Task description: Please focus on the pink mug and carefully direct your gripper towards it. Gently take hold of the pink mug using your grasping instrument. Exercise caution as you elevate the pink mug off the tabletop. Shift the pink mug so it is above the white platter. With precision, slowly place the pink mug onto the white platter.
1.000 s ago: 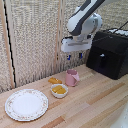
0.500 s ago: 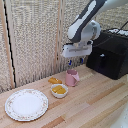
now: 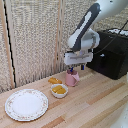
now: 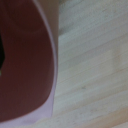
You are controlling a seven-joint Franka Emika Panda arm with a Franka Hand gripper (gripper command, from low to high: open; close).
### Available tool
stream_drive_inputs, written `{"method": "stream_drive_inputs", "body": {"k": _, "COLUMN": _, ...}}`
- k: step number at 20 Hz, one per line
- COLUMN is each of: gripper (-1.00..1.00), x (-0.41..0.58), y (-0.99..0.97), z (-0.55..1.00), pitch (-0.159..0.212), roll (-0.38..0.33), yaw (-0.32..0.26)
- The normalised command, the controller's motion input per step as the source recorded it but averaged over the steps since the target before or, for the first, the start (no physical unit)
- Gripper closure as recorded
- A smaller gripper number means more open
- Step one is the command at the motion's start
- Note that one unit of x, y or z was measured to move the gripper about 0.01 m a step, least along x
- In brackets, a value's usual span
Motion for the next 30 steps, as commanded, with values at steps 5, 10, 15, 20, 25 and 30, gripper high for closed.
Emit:
{"method": "stream_drive_inputs", "body": {"k": 5, "gripper": -1.00, "x": 0.051, "y": -0.03, "z": -0.27, "pitch": 0.000, "roll": -0.082, "yaw": 0.051}}
{"method": "stream_drive_inputs", "body": {"k": 10, "gripper": 1.00, "x": 0.016, "y": 0.00, "z": -0.24, "pitch": 0.000, "roll": -0.066, "yaw": 0.023}}
{"method": "stream_drive_inputs", "body": {"k": 15, "gripper": 1.00, "x": 0.000, "y": 0.01, "z": -0.11, "pitch": 0.000, "roll": -0.029, "yaw": -0.003}}
{"method": "stream_drive_inputs", "body": {"k": 20, "gripper": 1.00, "x": 0.000, "y": 0.00, "z": -0.04, "pitch": 0.002, "roll": -0.018, "yaw": -0.005}}
{"method": "stream_drive_inputs", "body": {"k": 25, "gripper": 1.00, "x": 0.000, "y": 0.00, "z": -0.03, "pitch": 0.006, "roll": -0.024, "yaw": 0.000}}
{"method": "stream_drive_inputs", "body": {"k": 30, "gripper": 1.00, "x": 0.000, "y": 0.00, "z": 0.00, "pitch": 0.000, "roll": -0.001, "yaw": 0.000}}
